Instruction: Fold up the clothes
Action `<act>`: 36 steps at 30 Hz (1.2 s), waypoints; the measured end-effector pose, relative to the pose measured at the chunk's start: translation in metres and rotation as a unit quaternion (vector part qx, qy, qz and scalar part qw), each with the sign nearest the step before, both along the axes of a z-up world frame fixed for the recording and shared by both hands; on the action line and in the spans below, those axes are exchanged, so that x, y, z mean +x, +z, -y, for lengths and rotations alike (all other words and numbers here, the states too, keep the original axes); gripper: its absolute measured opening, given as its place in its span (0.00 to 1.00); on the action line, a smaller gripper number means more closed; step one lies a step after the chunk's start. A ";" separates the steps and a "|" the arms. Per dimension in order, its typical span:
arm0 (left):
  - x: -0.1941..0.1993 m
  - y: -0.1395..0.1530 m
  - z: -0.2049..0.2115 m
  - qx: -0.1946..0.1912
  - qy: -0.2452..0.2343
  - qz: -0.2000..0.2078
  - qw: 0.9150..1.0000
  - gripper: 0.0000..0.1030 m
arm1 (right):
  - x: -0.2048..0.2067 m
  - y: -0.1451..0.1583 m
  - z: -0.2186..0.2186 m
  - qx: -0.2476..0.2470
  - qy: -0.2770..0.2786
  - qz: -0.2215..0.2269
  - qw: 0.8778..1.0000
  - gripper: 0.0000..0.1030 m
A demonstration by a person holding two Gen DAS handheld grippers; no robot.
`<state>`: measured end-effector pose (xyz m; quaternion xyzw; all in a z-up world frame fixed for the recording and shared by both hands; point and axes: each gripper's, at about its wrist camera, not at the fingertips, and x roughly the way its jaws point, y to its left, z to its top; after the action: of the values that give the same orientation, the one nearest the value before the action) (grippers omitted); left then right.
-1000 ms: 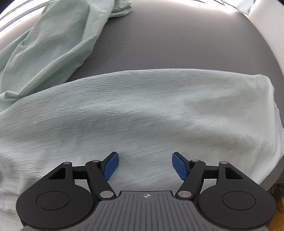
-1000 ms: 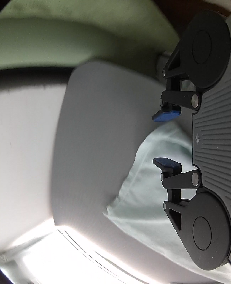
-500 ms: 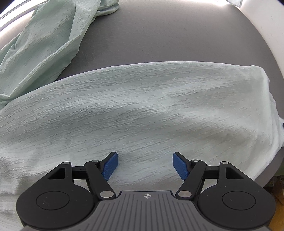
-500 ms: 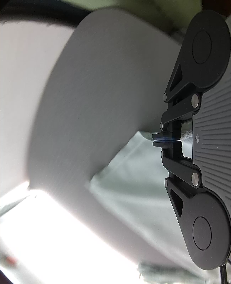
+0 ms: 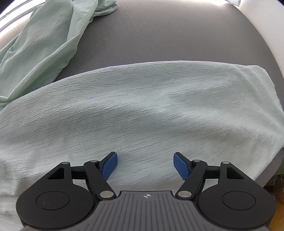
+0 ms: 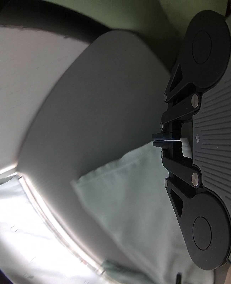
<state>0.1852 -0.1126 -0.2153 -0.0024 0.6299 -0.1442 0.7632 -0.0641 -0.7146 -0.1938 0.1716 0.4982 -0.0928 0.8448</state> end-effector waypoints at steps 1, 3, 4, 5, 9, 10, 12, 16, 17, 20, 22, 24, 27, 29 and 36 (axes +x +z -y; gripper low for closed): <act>0.000 0.001 -0.001 0.000 -0.001 0.000 1.000 0.72 | -0.002 -0.004 -0.001 -0.014 -0.005 -0.012 1.000 0.03; 0.000 0.001 -0.001 0.000 -0.002 -0.001 1.000 0.72 | -0.003 -0.007 0.000 -0.038 -0.027 -0.026 0.999 0.03; 0.000 0.001 -0.001 0.000 -0.001 -0.002 1.000 0.72 | -0.006 -0.008 0.001 -0.042 -0.041 -0.026 0.998 0.04; -0.001 0.002 -0.002 0.000 0.000 -0.002 1.000 0.72 | -0.006 -0.010 0.003 -0.043 -0.054 -0.024 0.997 0.05; -0.007 0.010 -0.008 -0.004 0.015 0.015 1.000 0.72 | -0.017 0.013 -0.021 -0.053 -0.058 0.019 0.997 0.20; -0.009 0.011 -0.010 -0.004 0.019 0.020 1.000 0.72 | -0.013 0.021 -0.042 -0.046 -0.036 0.038 0.998 0.26; -0.014 0.012 -0.016 -0.007 0.031 0.021 0.999 0.72 | -0.004 0.023 -0.076 -0.028 0.003 0.057 0.998 0.44; -0.022 0.012 -0.034 -0.012 0.058 0.024 0.998 0.72 | 0.029 -0.002 -0.136 -0.023 0.067 0.036 0.997 0.46; -0.025 0.013 -0.039 -0.011 0.064 0.026 0.998 0.72 | 0.036 -0.008 -0.146 -0.030 0.071 0.022 0.997 0.46; -0.037 0.019 -0.068 -0.005 0.092 0.039 0.995 0.72 | 0.062 -0.029 -0.170 -0.042 0.051 -0.024 0.998 0.53; -0.049 0.021 -0.097 -0.002 0.129 0.042 0.991 0.72 | 0.078 -0.035 -0.185 -0.038 0.039 -0.019 0.998 0.53; -0.061 0.026 -0.126 0.003 0.169 0.051 0.984 0.72 | 0.091 -0.037 -0.205 -0.024 0.036 -0.011 0.999 0.53; -0.085 0.037 -0.173 0.026 0.231 0.078 0.969 0.72 | 0.117 -0.040 -0.242 -0.016 0.067 0.000 0.998 0.55; -0.100 0.045 -0.202 0.049 0.267 0.098 0.958 0.72 | 0.127 -0.037 -0.280 -0.016 0.099 0.009 0.995 0.55; -0.150 0.060 -0.325 0.183 0.364 0.156 0.900 0.72 | 0.138 -0.036 -0.405 0.018 0.195 0.012 0.981 0.55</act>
<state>0.0348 0.2124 -0.1556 -0.0689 0.4737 0.2629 0.8377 0.0738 -0.3096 -0.2297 0.0875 0.5135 0.0845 0.8494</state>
